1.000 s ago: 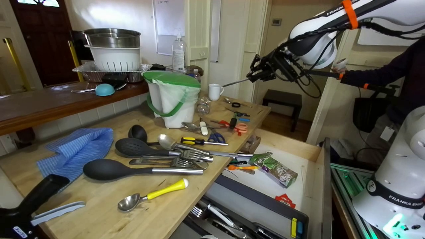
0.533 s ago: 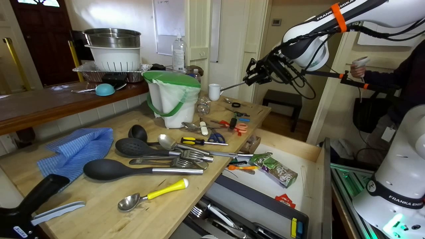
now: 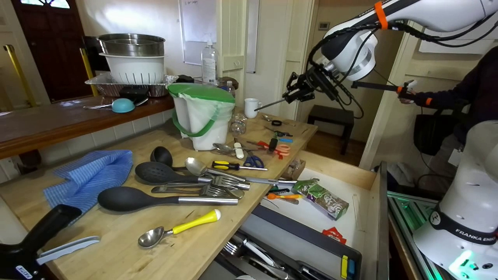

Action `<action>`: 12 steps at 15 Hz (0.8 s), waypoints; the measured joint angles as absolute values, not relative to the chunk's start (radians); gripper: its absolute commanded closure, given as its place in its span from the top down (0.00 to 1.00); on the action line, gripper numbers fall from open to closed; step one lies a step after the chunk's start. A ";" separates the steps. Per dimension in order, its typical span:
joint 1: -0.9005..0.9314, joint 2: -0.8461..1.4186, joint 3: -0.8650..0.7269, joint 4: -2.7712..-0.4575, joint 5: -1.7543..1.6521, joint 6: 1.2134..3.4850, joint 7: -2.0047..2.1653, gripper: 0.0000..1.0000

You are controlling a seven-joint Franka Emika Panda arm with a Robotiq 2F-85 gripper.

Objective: Remove the knife sharpener from the drawer

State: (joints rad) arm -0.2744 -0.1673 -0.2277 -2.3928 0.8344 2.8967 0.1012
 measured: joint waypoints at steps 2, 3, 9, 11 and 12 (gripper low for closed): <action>-0.275 -0.113 -0.256 -2.359 0.855 2.883 0.090 0.10; -0.275 -0.084 -0.266 -2.340 0.867 2.868 0.085 0.10; -0.275 0.089 -0.273 -2.190 0.961 2.778 0.006 0.10; -0.280 0.149 -0.273 -2.138 0.970 2.777 0.000 0.10; -0.284 0.177 -0.273 -2.114 0.972 2.777 -0.001 0.10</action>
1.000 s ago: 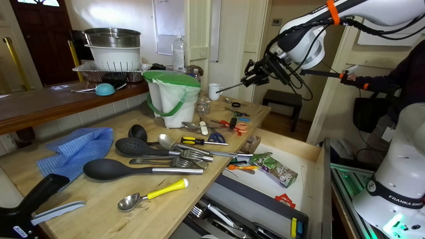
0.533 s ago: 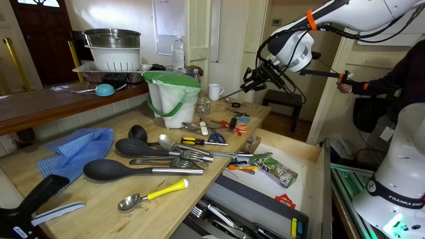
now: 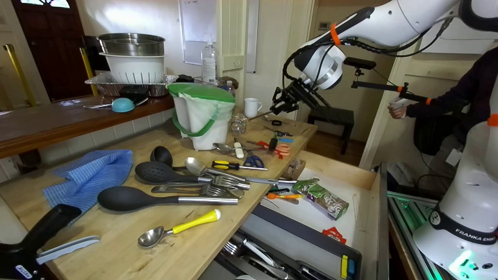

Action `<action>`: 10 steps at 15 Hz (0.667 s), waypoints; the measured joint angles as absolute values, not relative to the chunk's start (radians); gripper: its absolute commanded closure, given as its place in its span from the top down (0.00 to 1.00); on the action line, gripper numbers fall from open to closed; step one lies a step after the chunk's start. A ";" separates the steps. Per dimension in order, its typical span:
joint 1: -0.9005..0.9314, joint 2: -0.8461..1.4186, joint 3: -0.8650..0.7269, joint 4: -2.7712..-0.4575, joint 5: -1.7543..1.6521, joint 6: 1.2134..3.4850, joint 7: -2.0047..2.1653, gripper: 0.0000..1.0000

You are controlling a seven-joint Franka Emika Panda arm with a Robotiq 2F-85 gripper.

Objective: Remove the knife sharpener from the drawer

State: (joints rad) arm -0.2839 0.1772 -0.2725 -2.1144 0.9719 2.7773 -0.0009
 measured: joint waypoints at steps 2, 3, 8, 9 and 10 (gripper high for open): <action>-0.292 0.233 -0.272 -2.072 0.973 2.777 -0.001 0.10; -0.296 0.261 -0.271 -2.054 0.973 2.777 -0.001 0.10; -0.295 0.380 -0.257 -1.986 0.961 2.764 -0.001 0.10; -0.293 0.397 -0.252 -1.975 0.953 2.757 -0.001 0.10; -0.290 0.411 -0.249 -1.963 0.939 2.748 0.000 0.10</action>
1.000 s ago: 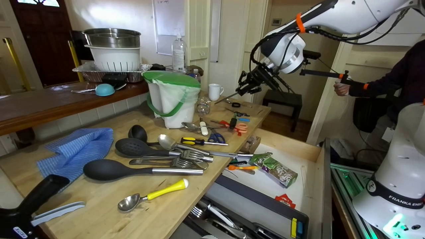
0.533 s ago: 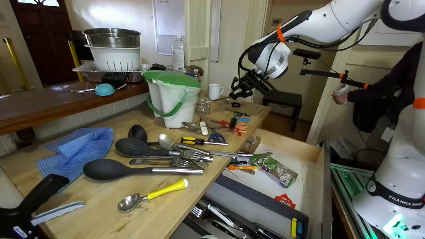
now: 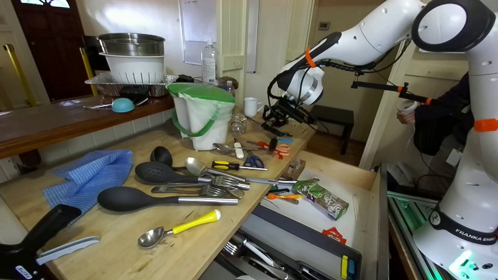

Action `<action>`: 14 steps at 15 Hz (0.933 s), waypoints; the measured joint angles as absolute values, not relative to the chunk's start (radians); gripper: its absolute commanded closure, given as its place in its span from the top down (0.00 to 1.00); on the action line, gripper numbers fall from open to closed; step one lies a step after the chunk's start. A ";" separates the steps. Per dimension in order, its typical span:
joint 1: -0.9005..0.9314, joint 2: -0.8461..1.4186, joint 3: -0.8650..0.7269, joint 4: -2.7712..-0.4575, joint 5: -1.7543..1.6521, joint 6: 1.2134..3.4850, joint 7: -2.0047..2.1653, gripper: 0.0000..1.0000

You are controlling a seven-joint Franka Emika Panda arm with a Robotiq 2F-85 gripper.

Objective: Remove the knife sharpener from the drawer

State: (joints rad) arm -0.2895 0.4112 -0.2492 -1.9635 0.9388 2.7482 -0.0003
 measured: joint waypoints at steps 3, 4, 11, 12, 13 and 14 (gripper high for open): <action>-0.285 0.433 -0.236 -1.942 0.849 2.743 0.043 0.59; -0.282 0.435 -0.234 -1.938 0.817 2.742 0.063 0.64; -0.203 0.375 -0.325 -1.970 0.461 2.740 0.398 1.00; -0.185 0.347 -0.351 -1.984 0.394 2.726 0.459 1.00; -0.156 0.311 -0.393 -1.997 0.316 2.692 0.522 1.00; -0.122 0.276 -0.437 -2.007 0.237 2.651 0.580 1.00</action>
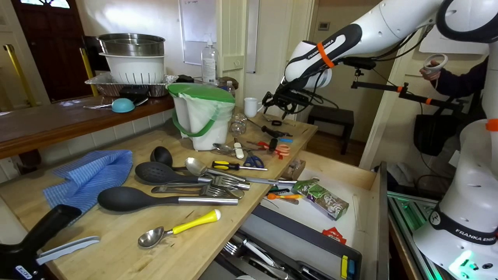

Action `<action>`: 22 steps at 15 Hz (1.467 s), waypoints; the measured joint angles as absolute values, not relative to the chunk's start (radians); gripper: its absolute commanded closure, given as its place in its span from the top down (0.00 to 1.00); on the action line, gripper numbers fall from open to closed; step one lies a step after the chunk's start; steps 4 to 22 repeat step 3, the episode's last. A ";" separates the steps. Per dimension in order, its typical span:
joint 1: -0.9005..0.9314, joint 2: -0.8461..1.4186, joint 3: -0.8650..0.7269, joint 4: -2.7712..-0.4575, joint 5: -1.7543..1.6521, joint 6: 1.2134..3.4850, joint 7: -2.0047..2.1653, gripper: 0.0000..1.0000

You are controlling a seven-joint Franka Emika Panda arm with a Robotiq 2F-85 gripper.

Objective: Remove the knife sharpener from the drawer

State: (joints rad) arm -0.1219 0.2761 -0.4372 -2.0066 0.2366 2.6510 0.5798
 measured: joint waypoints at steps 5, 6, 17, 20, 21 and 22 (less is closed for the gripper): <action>-0.031 0.152 -0.531 -2.025 -0.007 2.526 0.715 0.99; -0.031 0.152 -0.531 -2.025 -0.007 2.526 0.715 0.99; -0.031 0.152 -0.531 -2.025 -0.007 2.526 0.715 0.99; -0.031 0.152 -0.531 -2.025 -0.007 2.526 0.715 0.99; -0.031 0.152 -0.531 -2.025 -0.007 2.526 0.715 0.99; -0.031 0.152 -0.531 -2.025 -0.007 2.526 0.715 0.99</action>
